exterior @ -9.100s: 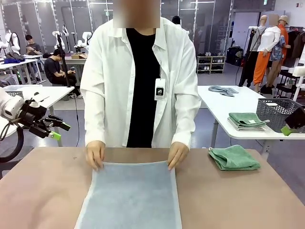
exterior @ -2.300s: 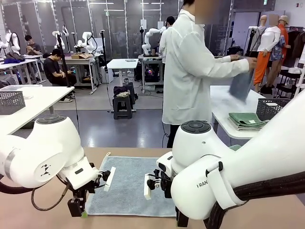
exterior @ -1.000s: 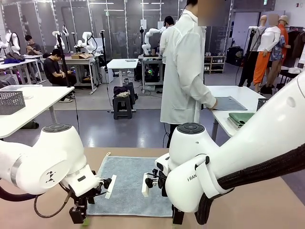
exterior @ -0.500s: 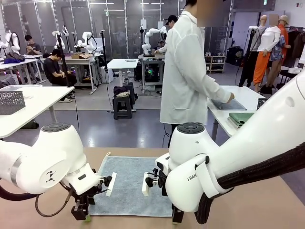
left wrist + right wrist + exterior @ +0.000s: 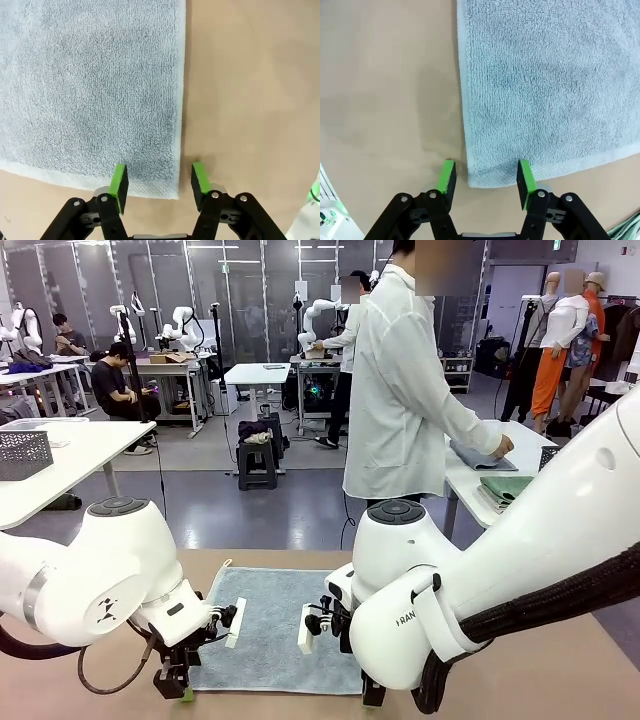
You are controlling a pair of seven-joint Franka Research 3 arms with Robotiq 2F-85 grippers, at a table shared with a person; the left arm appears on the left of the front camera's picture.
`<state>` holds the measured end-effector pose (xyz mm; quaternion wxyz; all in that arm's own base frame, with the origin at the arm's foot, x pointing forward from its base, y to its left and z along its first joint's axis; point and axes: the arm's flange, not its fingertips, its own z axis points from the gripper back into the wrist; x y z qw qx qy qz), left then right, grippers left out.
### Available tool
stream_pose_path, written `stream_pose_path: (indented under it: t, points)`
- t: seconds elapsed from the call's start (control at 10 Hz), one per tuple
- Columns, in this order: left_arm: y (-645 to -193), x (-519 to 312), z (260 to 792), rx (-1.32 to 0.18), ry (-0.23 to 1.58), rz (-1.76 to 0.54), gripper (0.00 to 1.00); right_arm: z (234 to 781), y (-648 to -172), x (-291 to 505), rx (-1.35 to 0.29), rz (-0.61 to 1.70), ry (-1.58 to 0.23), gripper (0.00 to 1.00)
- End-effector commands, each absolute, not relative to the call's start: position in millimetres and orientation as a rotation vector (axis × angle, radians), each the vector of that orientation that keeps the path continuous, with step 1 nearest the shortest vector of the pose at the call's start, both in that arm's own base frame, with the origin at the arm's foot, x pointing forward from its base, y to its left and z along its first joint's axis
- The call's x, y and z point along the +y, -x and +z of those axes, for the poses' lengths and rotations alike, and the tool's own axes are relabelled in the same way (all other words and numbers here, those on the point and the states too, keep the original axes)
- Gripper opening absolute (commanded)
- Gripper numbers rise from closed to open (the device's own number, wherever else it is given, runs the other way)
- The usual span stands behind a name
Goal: Fold the towels and place them in the basket.
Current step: When a person lays out a Towel with hook on the table, fold it in half twice.
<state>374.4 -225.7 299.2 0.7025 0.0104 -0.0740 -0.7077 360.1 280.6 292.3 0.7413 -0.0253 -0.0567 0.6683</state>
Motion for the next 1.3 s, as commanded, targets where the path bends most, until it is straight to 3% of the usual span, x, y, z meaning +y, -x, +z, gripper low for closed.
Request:
stream_pose_path:
  t: [0.0, 0.2, 0.3, 0.8, 0.9, 1.2]
  points:
    - [-378.9, -228.9, 297.2, -0.169, -0.050, -1.568, 0.65, 288.2, -365.1, 285.8, -0.118, 1.445, 0.071, 0.62]
    - [-380.0, -228.1, 296.9, -0.172, -0.052, -1.562, 0.65, 287.4, -366.5, 285.3, -0.118, 1.443, 0.068, 0.62]
    - [-381.5, -228.0, 296.6, -0.169, -0.069, -1.559, 0.55, 286.9, -367.4, 285.0, -0.121, 1.445, 0.069, 0.54]
    - [-384.4, -227.8, 304.7, -0.165, -0.083, -1.558, 0.08, 289.9, -369.8, 283.9, -0.092, 1.442, 0.052, 0.02]
    - [-384.6, -227.3, 307.2, -0.165, -0.084, -1.558, 0.00, 290.5, -369.5, 284.2, -0.087, 1.442, 0.052, 0.00]
    - [-383.7, -227.5, 314.2, -0.168, -0.094, -1.567, 0.00, 299.0, -367.4, 284.7, -0.074, 1.450, 0.068, 0.00]
